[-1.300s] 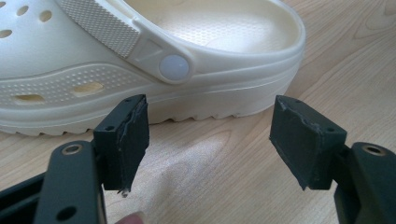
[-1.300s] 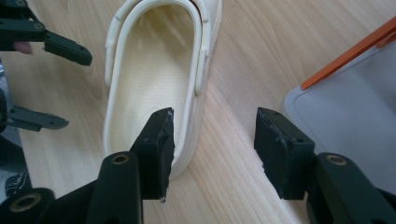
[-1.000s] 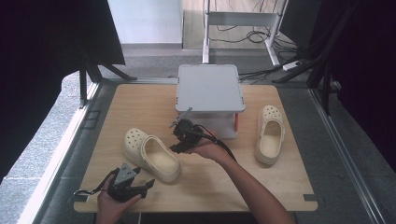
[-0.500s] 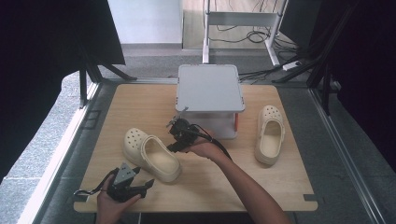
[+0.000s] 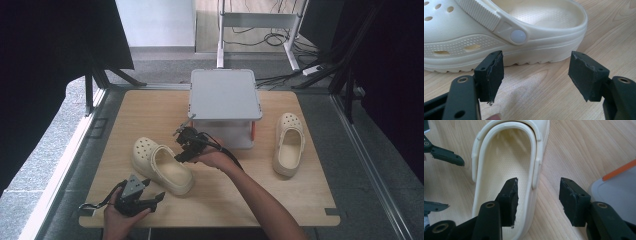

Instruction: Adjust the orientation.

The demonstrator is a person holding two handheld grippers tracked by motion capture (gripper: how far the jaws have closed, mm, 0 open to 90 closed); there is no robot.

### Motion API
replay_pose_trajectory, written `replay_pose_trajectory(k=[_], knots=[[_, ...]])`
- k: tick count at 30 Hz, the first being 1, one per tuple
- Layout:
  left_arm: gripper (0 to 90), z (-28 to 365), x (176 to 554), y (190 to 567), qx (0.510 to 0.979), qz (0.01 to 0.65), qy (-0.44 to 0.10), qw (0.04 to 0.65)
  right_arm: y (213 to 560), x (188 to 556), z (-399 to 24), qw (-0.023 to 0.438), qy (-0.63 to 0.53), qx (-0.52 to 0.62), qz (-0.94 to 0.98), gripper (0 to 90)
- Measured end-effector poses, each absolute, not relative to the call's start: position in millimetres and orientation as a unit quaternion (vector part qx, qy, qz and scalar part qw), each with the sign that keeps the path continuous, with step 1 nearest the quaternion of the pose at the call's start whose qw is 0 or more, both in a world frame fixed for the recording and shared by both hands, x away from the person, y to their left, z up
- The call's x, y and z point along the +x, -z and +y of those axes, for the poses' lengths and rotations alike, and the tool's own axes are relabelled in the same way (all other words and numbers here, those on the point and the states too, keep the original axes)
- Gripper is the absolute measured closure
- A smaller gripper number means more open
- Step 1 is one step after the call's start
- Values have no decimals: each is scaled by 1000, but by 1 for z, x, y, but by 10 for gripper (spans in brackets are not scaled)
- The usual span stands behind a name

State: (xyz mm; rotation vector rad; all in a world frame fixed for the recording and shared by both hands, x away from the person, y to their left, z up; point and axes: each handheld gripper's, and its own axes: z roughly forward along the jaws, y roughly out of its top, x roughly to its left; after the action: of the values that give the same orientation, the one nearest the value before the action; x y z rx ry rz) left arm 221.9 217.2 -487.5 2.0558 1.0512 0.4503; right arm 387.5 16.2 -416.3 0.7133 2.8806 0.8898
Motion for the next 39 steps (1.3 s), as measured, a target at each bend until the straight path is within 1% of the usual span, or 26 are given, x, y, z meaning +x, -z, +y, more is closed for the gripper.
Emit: replay_pose_trajectory(k=[12,21,25,36,39], knots=[[289,218,221,486,805,412,-170,392,422,396,28,14,-276,237,932,507],[293,217,222,487,806,409,-167,393,420,404,41,13,-270,242,932,508],[295,216,221,487,806,409,-163,397,427,406,50,12,-253,241,937,509],[296,217,221,487,806,409,-165,394,433,413,57,8,-241,246,939,536],[296,218,221,486,806,409,-167,394,436,415,62,6,-231,243,942,569]])
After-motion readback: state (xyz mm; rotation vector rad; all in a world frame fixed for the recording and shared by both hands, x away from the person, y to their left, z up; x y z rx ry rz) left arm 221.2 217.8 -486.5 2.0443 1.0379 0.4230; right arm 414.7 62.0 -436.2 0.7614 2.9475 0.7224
